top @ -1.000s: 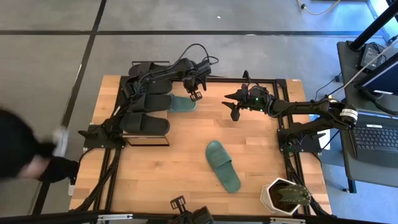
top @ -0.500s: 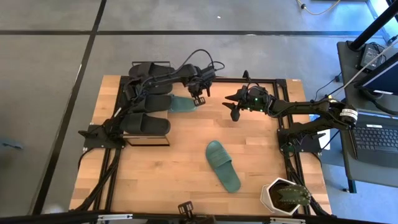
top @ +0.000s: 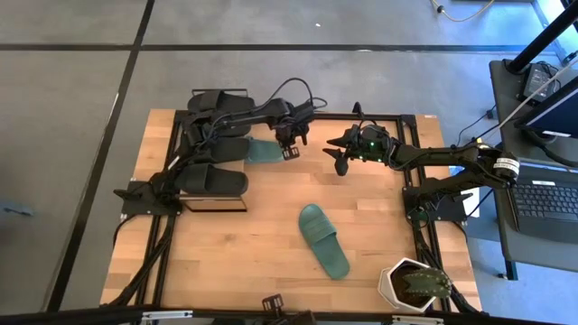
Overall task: Pick and place slides into the shelf
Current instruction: Put the green slipper under the shelf
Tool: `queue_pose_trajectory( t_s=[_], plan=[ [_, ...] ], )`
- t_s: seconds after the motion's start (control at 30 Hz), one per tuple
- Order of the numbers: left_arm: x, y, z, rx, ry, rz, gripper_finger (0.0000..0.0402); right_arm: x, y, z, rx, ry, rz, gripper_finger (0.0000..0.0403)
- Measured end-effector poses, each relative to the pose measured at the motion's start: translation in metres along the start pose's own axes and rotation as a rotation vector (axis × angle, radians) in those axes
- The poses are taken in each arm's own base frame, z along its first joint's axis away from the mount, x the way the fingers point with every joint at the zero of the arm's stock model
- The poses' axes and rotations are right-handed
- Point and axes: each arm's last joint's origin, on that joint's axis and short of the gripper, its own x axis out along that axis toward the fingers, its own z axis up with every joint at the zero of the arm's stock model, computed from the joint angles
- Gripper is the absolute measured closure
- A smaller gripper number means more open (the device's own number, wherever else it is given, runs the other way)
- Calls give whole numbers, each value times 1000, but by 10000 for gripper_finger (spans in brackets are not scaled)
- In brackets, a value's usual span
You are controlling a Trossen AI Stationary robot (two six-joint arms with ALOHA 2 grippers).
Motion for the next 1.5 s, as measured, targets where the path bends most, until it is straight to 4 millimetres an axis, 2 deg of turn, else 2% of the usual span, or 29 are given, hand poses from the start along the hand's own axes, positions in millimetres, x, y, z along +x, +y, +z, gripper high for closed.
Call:
queue_pose_trajectory(
  t_s=[0.1,0.27,0.67,1.13,1.5],
  plan=[
    [15,1,-3,-1,40,-4,401,0,0,0,8,1,0,234],
    [28,0,-6,0,63,-3,401,0,0,0,8,1,-1,234],
    [32,-5,-2,10,15,2,401,0,0,0,21,1,-1,234],
    [52,1,-24,-36,150,1,401,0,0,0,23,3,-1,234],
    [53,5,-31,-67,192,19,401,0,0,0,23,3,0,234]
  ],
)
